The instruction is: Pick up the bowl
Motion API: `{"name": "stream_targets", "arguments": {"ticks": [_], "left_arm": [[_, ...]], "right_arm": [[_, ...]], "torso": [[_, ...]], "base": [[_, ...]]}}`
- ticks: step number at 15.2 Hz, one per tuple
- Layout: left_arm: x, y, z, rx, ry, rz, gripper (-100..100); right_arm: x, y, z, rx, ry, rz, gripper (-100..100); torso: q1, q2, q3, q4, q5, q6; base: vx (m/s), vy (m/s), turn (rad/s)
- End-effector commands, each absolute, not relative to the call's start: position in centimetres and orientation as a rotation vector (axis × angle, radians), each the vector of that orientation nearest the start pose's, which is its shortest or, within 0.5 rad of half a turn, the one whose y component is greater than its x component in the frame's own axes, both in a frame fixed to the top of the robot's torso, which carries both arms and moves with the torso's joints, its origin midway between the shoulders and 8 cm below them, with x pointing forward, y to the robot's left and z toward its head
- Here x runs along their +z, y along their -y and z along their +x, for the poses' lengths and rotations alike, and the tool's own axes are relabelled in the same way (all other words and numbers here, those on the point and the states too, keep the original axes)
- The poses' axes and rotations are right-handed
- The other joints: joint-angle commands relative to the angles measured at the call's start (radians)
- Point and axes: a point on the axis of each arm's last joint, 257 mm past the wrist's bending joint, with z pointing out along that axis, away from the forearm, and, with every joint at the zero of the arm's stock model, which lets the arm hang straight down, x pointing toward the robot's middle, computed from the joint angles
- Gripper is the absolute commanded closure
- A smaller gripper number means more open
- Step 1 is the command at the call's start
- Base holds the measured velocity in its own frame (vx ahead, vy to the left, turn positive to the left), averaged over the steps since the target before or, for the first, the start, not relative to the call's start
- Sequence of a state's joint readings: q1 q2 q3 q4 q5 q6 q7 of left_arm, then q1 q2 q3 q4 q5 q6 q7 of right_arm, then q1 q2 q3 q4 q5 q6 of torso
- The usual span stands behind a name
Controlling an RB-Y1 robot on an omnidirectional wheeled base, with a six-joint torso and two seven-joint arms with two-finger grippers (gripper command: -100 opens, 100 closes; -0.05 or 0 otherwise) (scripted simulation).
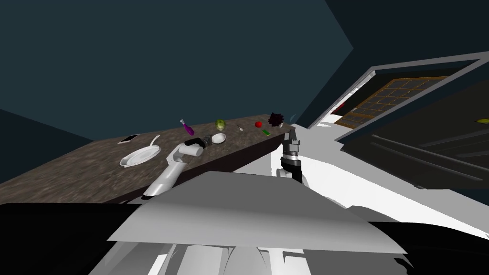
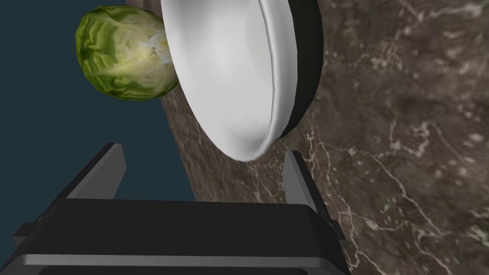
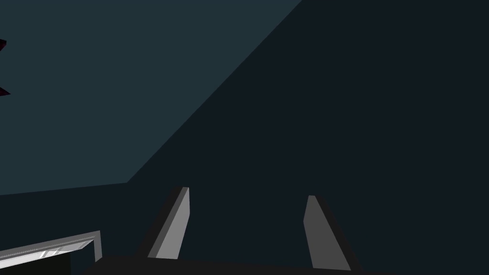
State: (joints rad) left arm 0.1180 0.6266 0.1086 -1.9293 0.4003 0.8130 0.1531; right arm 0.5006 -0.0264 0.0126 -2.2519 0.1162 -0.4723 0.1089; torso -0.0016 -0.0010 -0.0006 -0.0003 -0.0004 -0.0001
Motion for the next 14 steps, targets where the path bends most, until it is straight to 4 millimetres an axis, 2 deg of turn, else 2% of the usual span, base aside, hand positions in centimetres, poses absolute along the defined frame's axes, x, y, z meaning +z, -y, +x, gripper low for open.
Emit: {"name": "stream_targets", "arguments": {"ticks": [1,14], "left_arm": [[-24.3,-41.8,47.3,-0.731,-1.579,-1.607,-100],[-27.1,-44.1,45.2,-0.567,-1.633,-1.824,-100]], "right_arm": [[0.4,26.2,35.7,1.128,-0.765,0.564,0],[0.4,26.2,35.7,1.128,-0.765,0.564,0]], "torso": [[0.000,0.000,0.000,0.000,0.000,0.000],[-0.001,-0.001,0.000,0.000,0.000,0.000]], "base": [[0.015,-0.024,-0.025],[0.018,-0.029,-0.021]]}}
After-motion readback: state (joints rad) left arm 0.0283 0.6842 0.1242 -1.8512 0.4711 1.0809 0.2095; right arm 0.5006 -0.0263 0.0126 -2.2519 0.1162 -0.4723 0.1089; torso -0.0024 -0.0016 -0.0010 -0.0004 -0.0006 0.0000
